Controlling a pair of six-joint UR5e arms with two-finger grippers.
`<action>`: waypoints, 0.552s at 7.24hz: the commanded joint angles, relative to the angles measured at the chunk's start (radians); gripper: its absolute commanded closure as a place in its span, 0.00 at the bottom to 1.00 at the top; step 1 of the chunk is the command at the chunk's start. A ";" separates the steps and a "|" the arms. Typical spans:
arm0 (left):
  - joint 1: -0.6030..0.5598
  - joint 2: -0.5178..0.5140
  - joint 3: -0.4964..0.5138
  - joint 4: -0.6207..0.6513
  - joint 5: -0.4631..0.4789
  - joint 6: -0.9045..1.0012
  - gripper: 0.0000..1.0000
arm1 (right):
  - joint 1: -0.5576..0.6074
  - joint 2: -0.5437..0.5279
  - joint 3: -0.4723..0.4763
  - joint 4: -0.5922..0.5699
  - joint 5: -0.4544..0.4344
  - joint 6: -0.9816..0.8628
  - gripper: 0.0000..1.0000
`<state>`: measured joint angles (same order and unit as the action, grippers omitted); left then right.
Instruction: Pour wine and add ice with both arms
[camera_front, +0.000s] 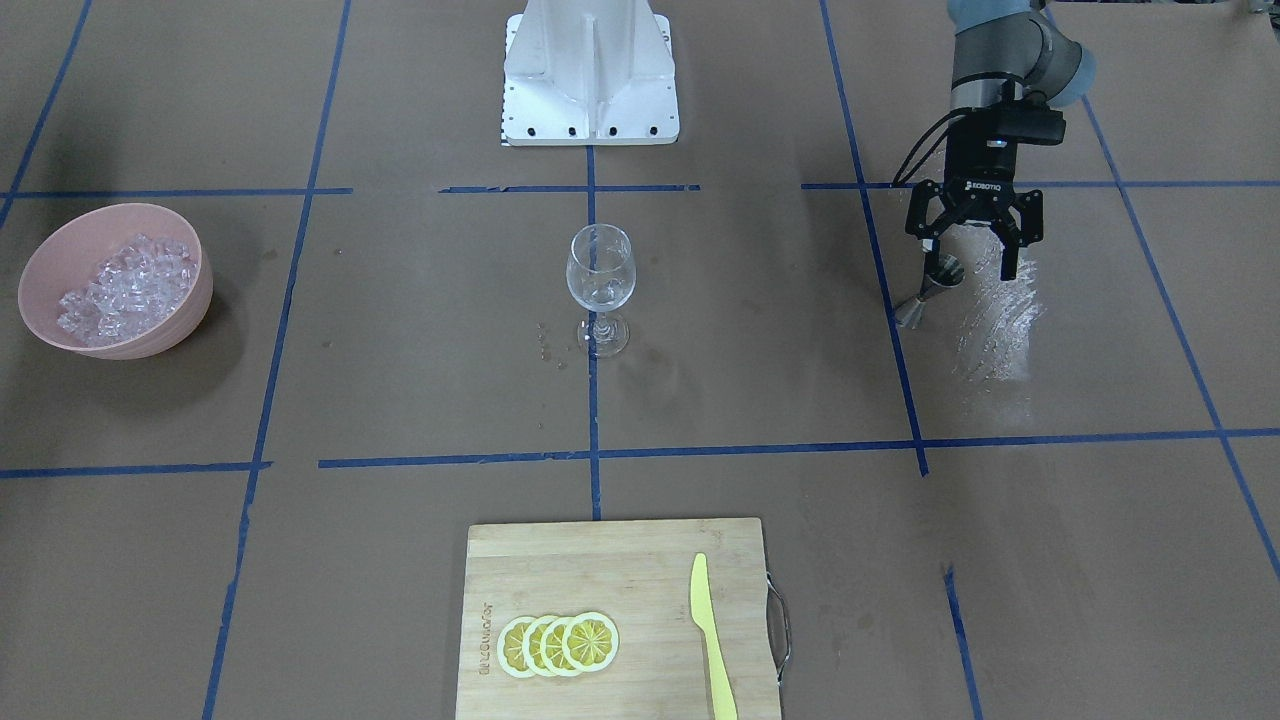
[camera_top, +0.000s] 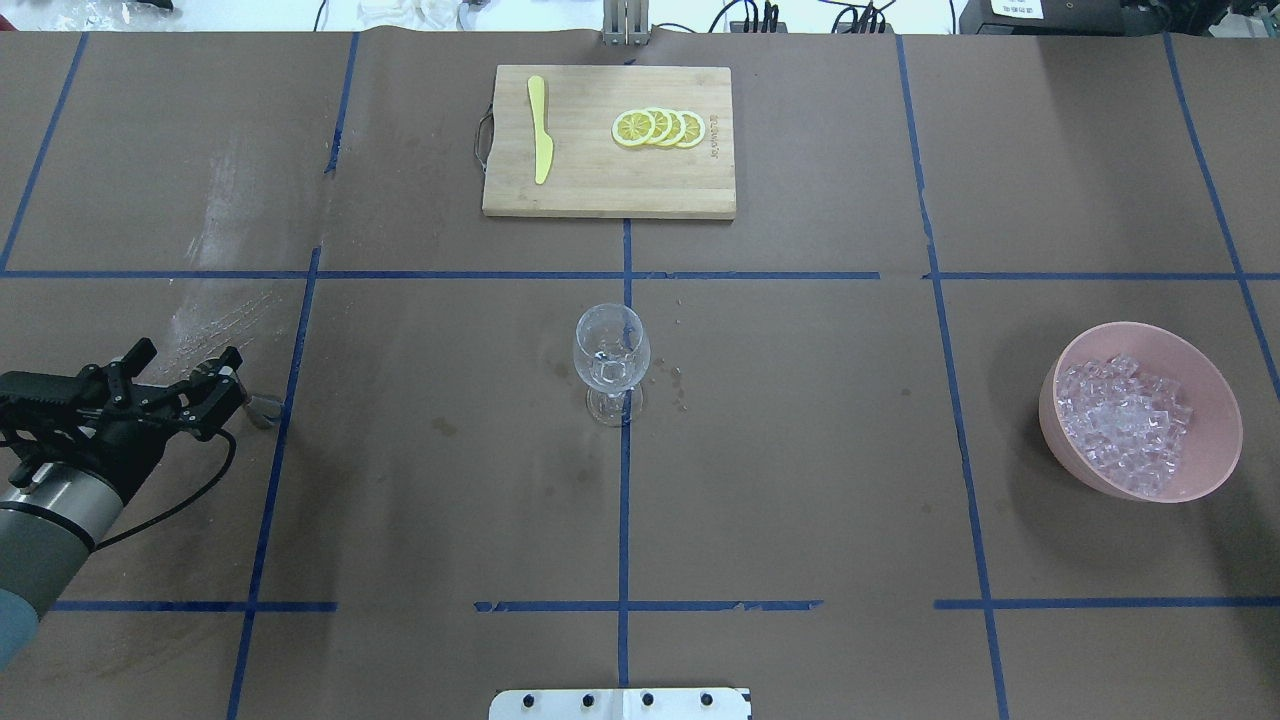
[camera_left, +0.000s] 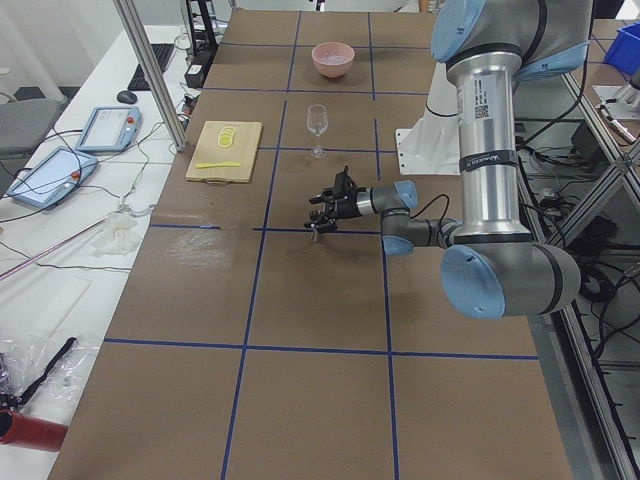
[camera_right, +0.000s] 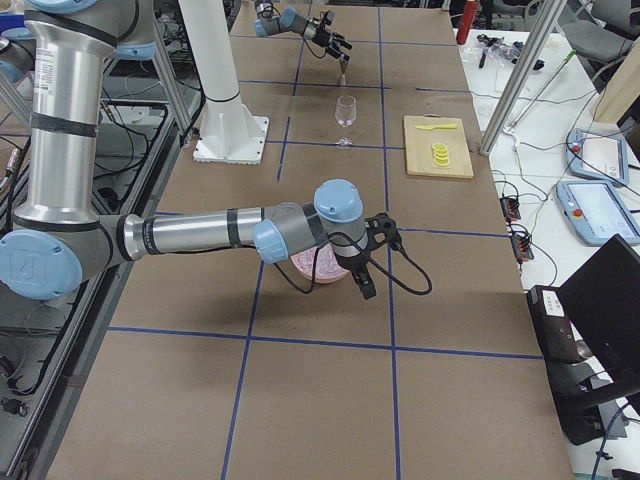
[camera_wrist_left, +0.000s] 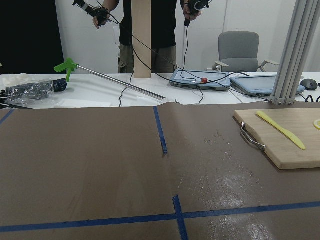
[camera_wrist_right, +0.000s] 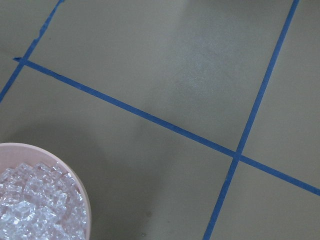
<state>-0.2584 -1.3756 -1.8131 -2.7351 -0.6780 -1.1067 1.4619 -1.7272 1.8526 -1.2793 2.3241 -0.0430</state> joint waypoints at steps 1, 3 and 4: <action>0.025 -0.017 0.041 0.000 0.035 -0.001 0.00 | 0.000 0.000 -0.001 0.000 0.000 0.000 0.00; 0.048 -0.033 0.072 -0.002 0.047 -0.002 0.01 | 0.000 0.000 -0.003 0.000 0.000 0.000 0.00; 0.060 -0.034 0.084 0.000 0.060 -0.015 0.02 | 0.000 0.000 -0.003 0.000 0.000 0.000 0.00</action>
<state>-0.2117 -1.4063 -1.7466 -2.7358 -0.6305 -1.1114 1.4619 -1.7273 1.8503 -1.2794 2.3240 -0.0429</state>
